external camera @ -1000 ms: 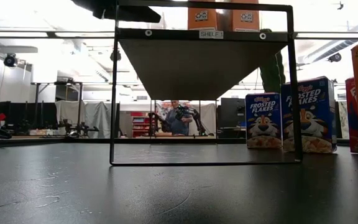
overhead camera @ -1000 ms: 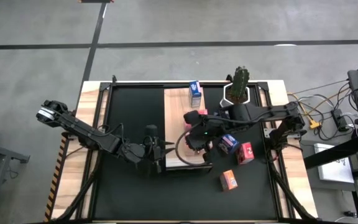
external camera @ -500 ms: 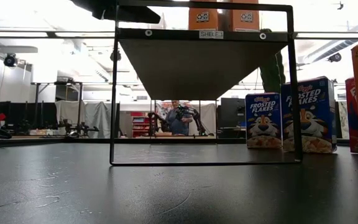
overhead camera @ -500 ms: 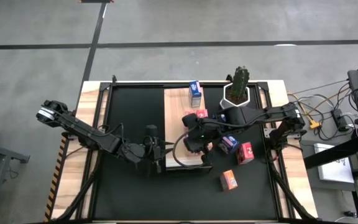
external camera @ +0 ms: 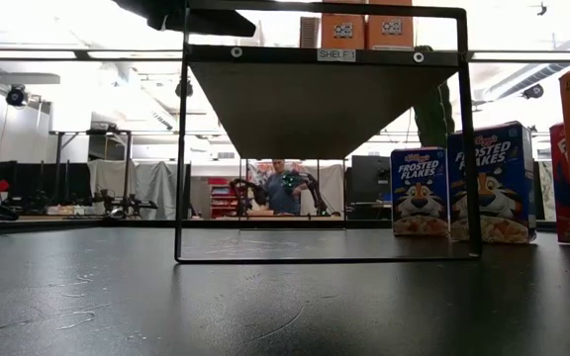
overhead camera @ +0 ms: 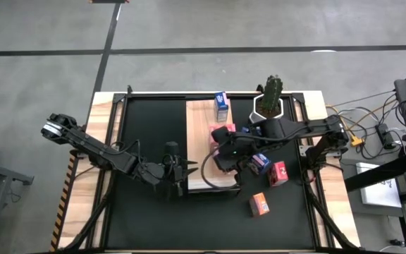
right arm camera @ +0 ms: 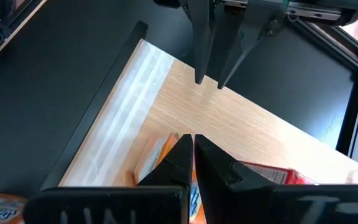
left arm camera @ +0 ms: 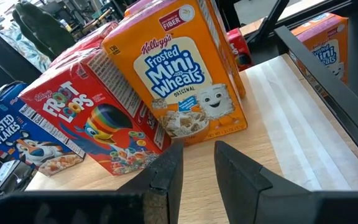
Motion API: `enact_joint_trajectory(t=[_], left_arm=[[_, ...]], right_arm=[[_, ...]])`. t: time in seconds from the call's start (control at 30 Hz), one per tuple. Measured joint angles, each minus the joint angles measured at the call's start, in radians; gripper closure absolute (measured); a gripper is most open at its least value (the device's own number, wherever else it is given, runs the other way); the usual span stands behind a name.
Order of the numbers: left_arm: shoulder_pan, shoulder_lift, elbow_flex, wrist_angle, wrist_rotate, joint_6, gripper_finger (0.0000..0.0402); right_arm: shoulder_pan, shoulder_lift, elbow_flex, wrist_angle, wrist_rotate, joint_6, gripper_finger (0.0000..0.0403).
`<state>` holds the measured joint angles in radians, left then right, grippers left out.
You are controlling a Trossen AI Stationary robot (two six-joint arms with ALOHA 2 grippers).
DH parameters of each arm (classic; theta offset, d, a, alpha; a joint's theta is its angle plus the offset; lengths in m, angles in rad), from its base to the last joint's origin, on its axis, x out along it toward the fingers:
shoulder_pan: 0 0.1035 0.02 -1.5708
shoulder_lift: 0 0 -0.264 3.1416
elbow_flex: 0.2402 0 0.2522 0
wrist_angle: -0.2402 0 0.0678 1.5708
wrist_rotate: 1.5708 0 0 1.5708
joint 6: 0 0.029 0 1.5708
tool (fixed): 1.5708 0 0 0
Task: Stack cereal on shelf
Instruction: Put the left orange cereal box aligned with the other orange cereal box on the shelf, then put the bottom blue cereal box aligned with the other blue cereal box on the shelf
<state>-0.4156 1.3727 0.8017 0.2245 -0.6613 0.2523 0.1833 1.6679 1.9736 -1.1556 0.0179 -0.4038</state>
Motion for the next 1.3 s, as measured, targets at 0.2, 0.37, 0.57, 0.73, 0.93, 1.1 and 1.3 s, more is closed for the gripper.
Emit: enact_joint_trajectory(t=[0.2, 0.37, 0.57, 0.73, 0.93, 1.1, 1.3], left_arm=[[0.0, 0.0, 0.0, -0.001, 0.0, 0.0, 0.0326], [0.0, 0.0, 0.0, -0.001, 0.0, 0.0, 0.0326], [0.0, 0.0, 0.0, -0.002, 0.0, 0.0, 0.0326], [0.0, 0.0, 0.0, -0.002, 0.0, 0.0, 0.0326], [0.0, 0.0, 0.0, -0.002, 0.0, 0.0, 0.0326], [0.001, 0.0, 0.0, -0.001, 0.0, 0.0, 0.0326], [0.001, 0.0, 0.0, 0.0, 0.0, 0.004, 0.0326]], right_arm=[[0.0, -0.008, -0.001, -0.001, 0.0, 0.015, 0.0394], [0.0, -0.008, -0.001, 0.002, 0.0, 0.021, 0.0394], [0.01, -0.027, -0.001, 0.006, 0.0, 0.044, 0.0394], [0.029, -0.064, -0.002, 0.004, 0.0, 0.093, 0.0394], [0.063, -0.127, -0.036, 0.002, 0.001, 0.138, 0.0394], [0.089, -0.2, -0.141, 0.022, 0.001, 0.237, 0.0394], [0.114, -0.308, -0.31, 0.045, 0.006, 0.431, 0.0394]])
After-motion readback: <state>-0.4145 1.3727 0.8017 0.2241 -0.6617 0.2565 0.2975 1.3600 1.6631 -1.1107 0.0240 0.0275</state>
